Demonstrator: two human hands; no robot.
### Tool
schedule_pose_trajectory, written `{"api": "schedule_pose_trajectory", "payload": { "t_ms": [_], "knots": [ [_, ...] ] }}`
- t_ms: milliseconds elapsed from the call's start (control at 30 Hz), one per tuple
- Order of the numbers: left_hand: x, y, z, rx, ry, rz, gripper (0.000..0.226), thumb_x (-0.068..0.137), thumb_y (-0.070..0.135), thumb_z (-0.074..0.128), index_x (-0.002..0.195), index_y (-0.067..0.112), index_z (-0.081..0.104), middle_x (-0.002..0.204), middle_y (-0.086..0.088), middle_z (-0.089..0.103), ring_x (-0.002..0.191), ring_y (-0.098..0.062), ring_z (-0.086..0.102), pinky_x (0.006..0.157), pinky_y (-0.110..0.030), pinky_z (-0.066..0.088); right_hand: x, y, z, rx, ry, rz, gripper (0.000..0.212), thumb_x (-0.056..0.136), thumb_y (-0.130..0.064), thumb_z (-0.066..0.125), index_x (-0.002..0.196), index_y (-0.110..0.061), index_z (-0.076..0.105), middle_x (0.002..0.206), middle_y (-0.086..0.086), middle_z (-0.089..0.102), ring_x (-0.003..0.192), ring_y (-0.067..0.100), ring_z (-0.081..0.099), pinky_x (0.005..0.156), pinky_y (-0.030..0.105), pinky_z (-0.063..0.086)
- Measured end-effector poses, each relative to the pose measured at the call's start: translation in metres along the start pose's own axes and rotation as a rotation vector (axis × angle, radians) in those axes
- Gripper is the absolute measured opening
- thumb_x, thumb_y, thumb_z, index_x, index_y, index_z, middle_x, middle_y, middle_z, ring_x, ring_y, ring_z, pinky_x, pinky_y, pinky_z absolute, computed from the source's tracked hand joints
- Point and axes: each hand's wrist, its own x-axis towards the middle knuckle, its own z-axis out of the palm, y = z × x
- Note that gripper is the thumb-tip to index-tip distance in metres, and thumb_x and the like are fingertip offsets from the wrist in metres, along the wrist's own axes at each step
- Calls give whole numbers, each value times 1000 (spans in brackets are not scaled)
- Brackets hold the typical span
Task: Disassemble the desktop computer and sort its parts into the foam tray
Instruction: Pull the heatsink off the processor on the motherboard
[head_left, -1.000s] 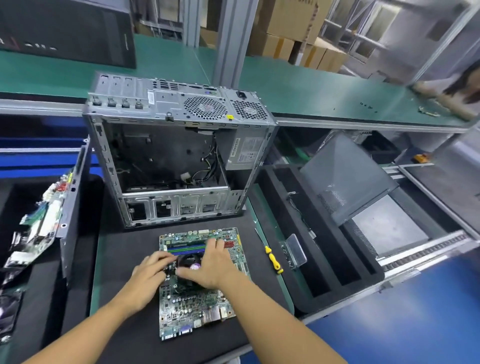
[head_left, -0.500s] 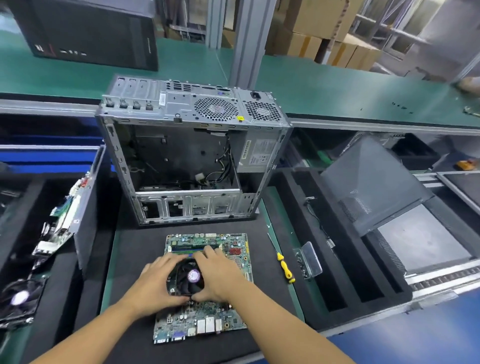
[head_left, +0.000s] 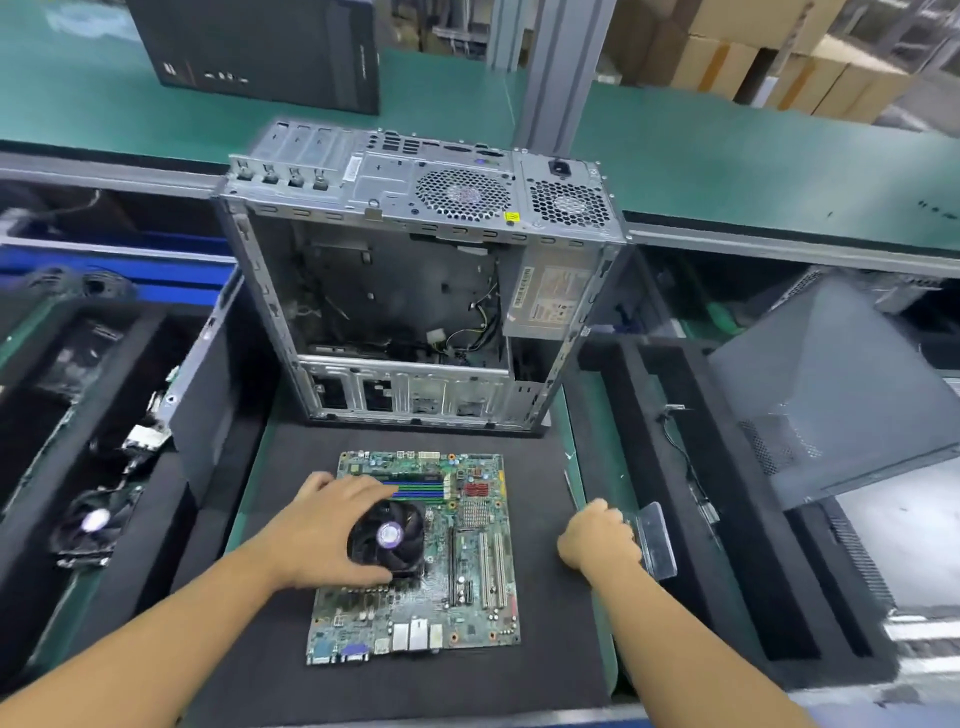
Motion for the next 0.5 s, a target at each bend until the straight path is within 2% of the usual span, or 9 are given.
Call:
{"api": "schedule_pose_trajectory", "payload": {
  "t_ms": [33, 100, 200, 267, 300, 367, 400, 433, 500],
  "knots": [
    [4, 4, -4, 38, -15, 16, 103, 57, 100, 38, 142, 41, 35, 133, 26, 42, 123, 2, 40, 108, -27, 15, 5, 5, 2, 7, -78, -49, 39, 95, -22, 44, 131, -6, 46, 134, 13, 49, 125, 32, 49, 98, 41, 46],
    [9, 10, -6, 90, -66, 46, 105, 56, 100, 39, 142, 40, 33, 134, 23, 41, 123, 0, 40, 108, -29, 21, 11, 11, 6, 75, -91, -115, 34, 97, -13, 41, 127, -4, 53, 127, 17, 57, 117, 34, 55, 91, 39, 46],
    [12, 16, -1, 75, -85, 42, 102, 59, 91, 51, 143, 37, 32, 136, 21, 38, 125, -3, 37, 106, -26, 24, 10, 17, 11, 40, -57, -119, 28, 97, -8, 38, 123, -4, 45, 128, 16, 56, 120, 33, 56, 92, 38, 46],
    [10, 17, 2, 34, -65, 27, 97, 61, 87, 56, 142, 39, 33, 134, 22, 38, 123, -2, 36, 103, -23, 24, 5, 16, 12, -1, 2, -144, 18, 98, -12, 37, 116, -10, 40, 127, 14, 54, 120, 30, 57, 93, 36, 47],
    [8, 17, 2, 16, -77, 17, 98, 61, 89, 55, 142, 40, 32, 134, 24, 37, 123, 0, 35, 103, -23, 23, 0, 14, 10, -6, 72, -174, 13, 100, -14, 39, 113, -11, 40, 121, 12, 54, 115, 29, 60, 88, 34, 49],
    [4, 14, 1, -39, -96, 2, 97, 66, 93, 46, 146, 42, 28, 137, 27, 33, 126, 3, 30, 107, -25, 21, -9, 4, 2, 22, 222, -323, 14, 93, -14, 57, 103, -5, 52, 99, 10, 52, 92, 30, 64, 67, 34, 54],
    [3, 12, 1, -90, -82, -14, 91, 73, 91, 38, 148, 42, 27, 139, 28, 31, 129, 4, 27, 109, -28, 20, -11, -2, 2, 53, 271, -395, 15, 88, -14, 63, 95, -6, 53, 92, 12, 53, 82, 33, 63, 57, 35, 51],
    [3, 8, 2, -154, -40, -52, 81, 81, 86, 32, 148, 43, 29, 140, 28, 31, 130, 5, 25, 109, -30, 20, -14, -8, 0, 165, 253, -419, 16, 89, -15, 60, 92, -8, 46, 91, 14, 56, 80, 35, 62, 58, 35, 46],
    [4, -1, 3, -310, 135, -221, 53, 96, 66, 33, 140, 41, 44, 134, 27, 39, 126, 5, 32, 106, -34, 26, -17, -22, 0, 337, 116, -333, 15, 96, -21, 44, 92, -10, 35, 92, 13, 57, 78, 35, 55, 64, 36, 39]
  ]
}}
